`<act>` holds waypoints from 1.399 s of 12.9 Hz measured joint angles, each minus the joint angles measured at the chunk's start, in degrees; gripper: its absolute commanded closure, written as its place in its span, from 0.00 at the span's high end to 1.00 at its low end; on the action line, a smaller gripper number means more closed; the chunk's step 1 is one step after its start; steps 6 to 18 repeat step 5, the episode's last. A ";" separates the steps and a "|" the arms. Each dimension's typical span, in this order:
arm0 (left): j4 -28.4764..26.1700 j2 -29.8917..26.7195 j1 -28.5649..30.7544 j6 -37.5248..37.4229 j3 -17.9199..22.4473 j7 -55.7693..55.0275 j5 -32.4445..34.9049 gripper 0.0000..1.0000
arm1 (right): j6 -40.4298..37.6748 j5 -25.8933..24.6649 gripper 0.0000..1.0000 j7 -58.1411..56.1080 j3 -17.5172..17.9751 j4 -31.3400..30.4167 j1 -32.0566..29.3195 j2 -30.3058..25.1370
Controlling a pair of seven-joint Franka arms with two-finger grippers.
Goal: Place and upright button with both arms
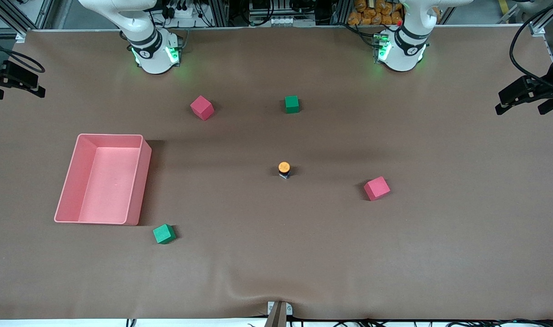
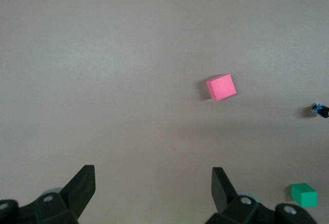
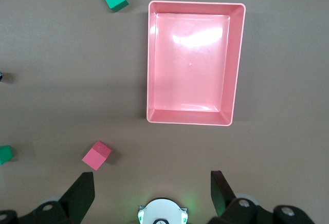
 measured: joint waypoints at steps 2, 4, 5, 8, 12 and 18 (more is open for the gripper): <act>0.54 0.03 0.00 0.03 -0.04 0.07 0.07 1.00 | 0.00 0.00 1.00 0.00 -0.01 0.00 -0.01 0.00; 0.98 0.04 -0.01 0.03 -0.09 0.13 0.12 1.00 | 0.00 0.00 1.00 0.00 -0.03 -0.02 -0.05 0.00; 0.98 0.07 -0.03 0.03 -0.20 0.14 0.12 1.00 | 0.00 0.00 1.00 0.00 -0.05 -0.03 -0.08 0.00; 0.98 0.07 -0.03 0.03 -0.20 0.14 0.12 1.00 | 0.00 0.00 1.00 0.00 -0.05 -0.03 -0.08 0.00; 0.98 0.07 -0.03 0.03 -0.20 0.14 0.12 1.00 | 0.00 0.00 1.00 0.00 -0.05 -0.03 -0.08 0.00; 0.98 0.07 -0.03 0.03 -0.20 0.14 0.12 1.00 | 0.00 0.00 1.00 0.00 -0.05 -0.03 -0.08 0.00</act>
